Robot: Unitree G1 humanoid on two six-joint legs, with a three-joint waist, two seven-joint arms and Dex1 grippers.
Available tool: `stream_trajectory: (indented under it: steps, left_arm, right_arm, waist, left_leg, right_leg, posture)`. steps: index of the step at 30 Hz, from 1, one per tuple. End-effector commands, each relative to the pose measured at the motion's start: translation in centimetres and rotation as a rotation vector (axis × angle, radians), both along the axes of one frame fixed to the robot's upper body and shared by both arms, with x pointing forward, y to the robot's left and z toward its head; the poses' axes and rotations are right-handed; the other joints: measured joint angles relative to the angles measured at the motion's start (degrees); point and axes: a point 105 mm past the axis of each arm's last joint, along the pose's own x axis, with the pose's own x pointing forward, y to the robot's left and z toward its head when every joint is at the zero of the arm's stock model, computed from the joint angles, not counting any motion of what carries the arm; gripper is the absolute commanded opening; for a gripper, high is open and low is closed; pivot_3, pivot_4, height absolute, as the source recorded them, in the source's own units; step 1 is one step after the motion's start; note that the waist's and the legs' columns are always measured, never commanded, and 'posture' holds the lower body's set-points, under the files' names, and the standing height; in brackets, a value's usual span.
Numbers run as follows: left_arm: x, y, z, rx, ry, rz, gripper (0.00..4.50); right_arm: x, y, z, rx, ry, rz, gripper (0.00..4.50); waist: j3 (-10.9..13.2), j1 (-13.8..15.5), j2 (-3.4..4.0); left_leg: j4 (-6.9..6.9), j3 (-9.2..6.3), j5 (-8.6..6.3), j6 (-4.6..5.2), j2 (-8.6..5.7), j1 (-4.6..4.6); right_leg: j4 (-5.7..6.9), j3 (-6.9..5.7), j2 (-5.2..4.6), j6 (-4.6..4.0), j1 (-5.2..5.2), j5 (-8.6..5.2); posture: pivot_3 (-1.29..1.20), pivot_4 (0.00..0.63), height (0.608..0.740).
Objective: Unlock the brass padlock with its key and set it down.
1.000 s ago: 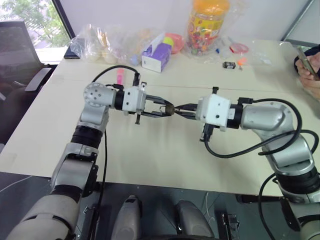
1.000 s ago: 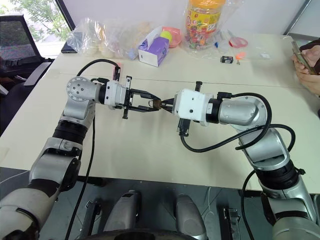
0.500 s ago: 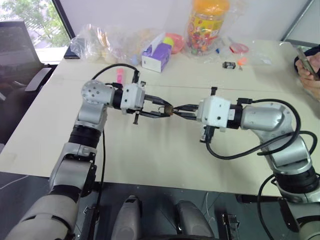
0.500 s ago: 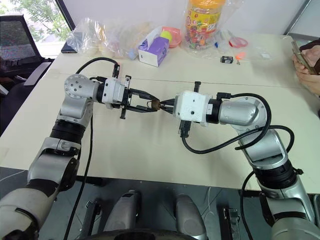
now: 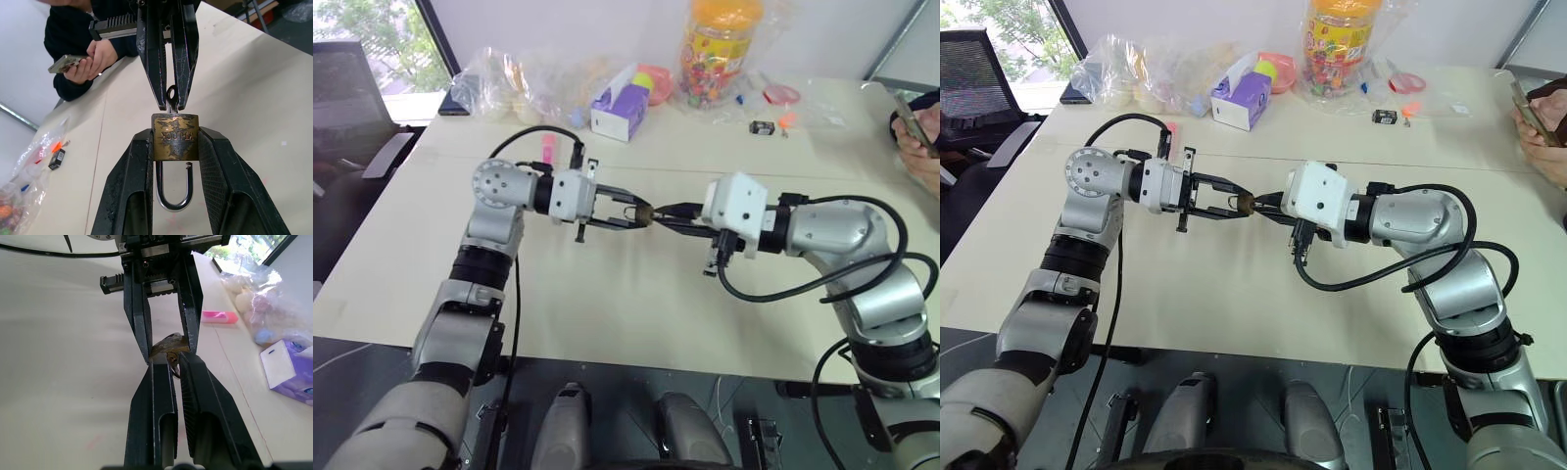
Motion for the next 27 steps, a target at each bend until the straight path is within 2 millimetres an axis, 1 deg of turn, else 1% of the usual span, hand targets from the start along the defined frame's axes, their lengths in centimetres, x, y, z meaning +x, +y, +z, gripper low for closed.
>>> stream_trajectory:
  steps: [1, 5, 7, 10, 12, 14, 16, 18, 20, 22, 25, 27]
  left_arm:
    - [-1.6, -2.4, 3.8, -0.119, 0.022, -0.106, 0.77]
    - [-1.5, -2.0, 3.3, -0.082, 0.225, -0.094, 0.77]
    - [-1.5, -1.7, 3.0, -0.051, 0.322, -0.09, 0.77]
    - [-1.7, -1.7, 3.1, -0.045, 0.339, -0.086, 0.77]
    - [-1.8, -1.7, 3.0, -0.042, 0.32, -0.087, 0.77]
    - [-1.8, -2.0, 3.1, -0.057, 0.245, -0.08, 0.77]
    - [-1.6, -2.3, 3.3, -0.082, 0.148, -0.067, 0.77]
    - [-1.7, -2.7, 3.3, -0.087, -0.005, -0.066, 0.77]
    - [-1.9, -2.8, 3.3, -0.092, -0.089, -0.08, 0.77]
    - [-1.9, -2.9, 3.2, -0.094, -0.122, -0.082, 0.77]
    - [-1.7, -2.8, 3.1, -0.097, -0.123, -0.082, 0.77]
    - [-1.5, -2.7, 2.9, -0.095, -0.087, -0.072, 0.77]
  right_arm:
    - [0.4, 0.5, -1.3, -0.165, -0.191, 0.052, 0.03]
    - [0.6, 0.3, -1.4, -0.285, -0.383, 0.109, 0.03]
    - [0.8, 0.1, -1.4, -0.312, -0.442, 0.12, 0.03]
    - [1.0, 0.0, -1.3, -0.31, -0.471, 0.126, 0.03]
    - [1.1, 0.0, -1.3, -0.294, -0.466, 0.123, 0.03]
    - [1.3, -0.1, -1.4, -0.224, -0.379, 0.087, 0.03]
    - [1.3, -0.1, -1.3, -0.119, -0.269, 0.046, 0.03]
    - [1.2, -0.2, -1.6, -0.037, -0.11, 0.003, 0.03]
    - [1.1, -0.3, -1.8, 0.009, 0.005, -0.027, 0.03]
    - [1.0, -0.1, -1.5, 0.015, 0.016, -0.03, 0.03]
    - [0.9, 0.1, -1.1, 0.021, 0.012, -0.033, 0.03]
    - [0.9, 0.2, -1.0, -0.058, -0.102, -0.007, 0.03]
  waist:
    - [0.0, 0.0, 0.0]
    - [0.0, -0.1, 0.0]
    - [0.0, -0.2, 0.0]
    - [0.0, -0.3, 0.0]
    - [0.0, -0.2, 0.0]
    - [0.0, -0.1, 0.0]
    - [0.0, 0.0, 0.0]
    - [0.0, 0.1, 0.0]
    - [0.0, 0.2, 0.0]
    - [0.0, 0.3, 0.0]
    - [0.0, 0.2, 0.0]
    - [0.0, 0.1, 0.0]
  left_leg:
    - [0.0, 0.0, 0.0, 0.0, -0.01, 0.0]
    - [-0.01, 0.0, 0.0, 0.0, -0.01, 0.0]
    - [-0.01, 0.0, 0.0, 0.0, 0.0, 0.0]
    - [-0.01, 0.0, 0.0, 0.0, 0.0, 0.0]
    - [-0.01, 0.0, 0.01, -0.01, 0.01, 0.0]
    - [-0.01, 0.0, 0.01, -0.01, 0.01, 0.0]
    - [0.0, -0.01, 0.01, -0.02, 0.02, 0.0]
    - [0.0, -0.01, 0.04, -0.07, 0.02, 0.0]
    - [0.01, 0.0, 0.04, -0.07, 0.02, 0.0]
    - [0.01, 0.0, 0.02, -0.04, 0.01, 0.0]
    - [0.02, 0.0, 0.01, -0.02, 0.0, 0.0]
    - [0.01, 0.0, 0.01, -0.01, 0.0, 0.0]
  right_leg:
    - [0.0, 0.0, 0.0, 0.0, 0.0, 0.0]
    - [0.0, 0.0, 0.01, 0.01, -0.01, 0.0]
    - [0.0, 0.0, 0.01, 0.01, -0.02, 0.0]
    - [0.01, 0.0, 0.01, 0.01, -0.01, 0.0]
    - [0.01, 0.0, 0.01, 0.01, -0.01, 0.0]
    - [0.01, 0.0, 0.01, 0.0, 0.0, 0.0]
    - [0.01, 0.0, 0.0, 0.0, 0.0, 0.0]
    - [0.01, 0.0, -0.01, 0.0, 0.01, 0.0]
    - [0.0, 0.0, -0.02, 0.0, 0.02, 0.0]
    - [0.01, 0.0, -0.03, 0.0, 0.03, 0.0]
    - [0.01, 0.0, -0.02, 0.0, 0.02, 0.0]
    - [0.0, 0.0, -0.01, 0.0, 0.01, 0.0]
  posture:
    - [0.0, 0.15, 0.74]
    - [0.0, 0.15, 0.74]
    - [0.0, 0.15, 0.74]
    - [0.0, 0.15, 0.74]
    - [0.0, 0.15, 0.74]
    - [0.0, 0.15, 0.74]
    - [0.0, 0.15, 0.74]
    - [0.0, 0.15, 0.74]
    - [0.0, 0.15, 0.74]
    - [0.0, 0.15, 0.74]
    - [0.0, 0.15, 0.74]
    - [0.0, 0.15, 0.74]
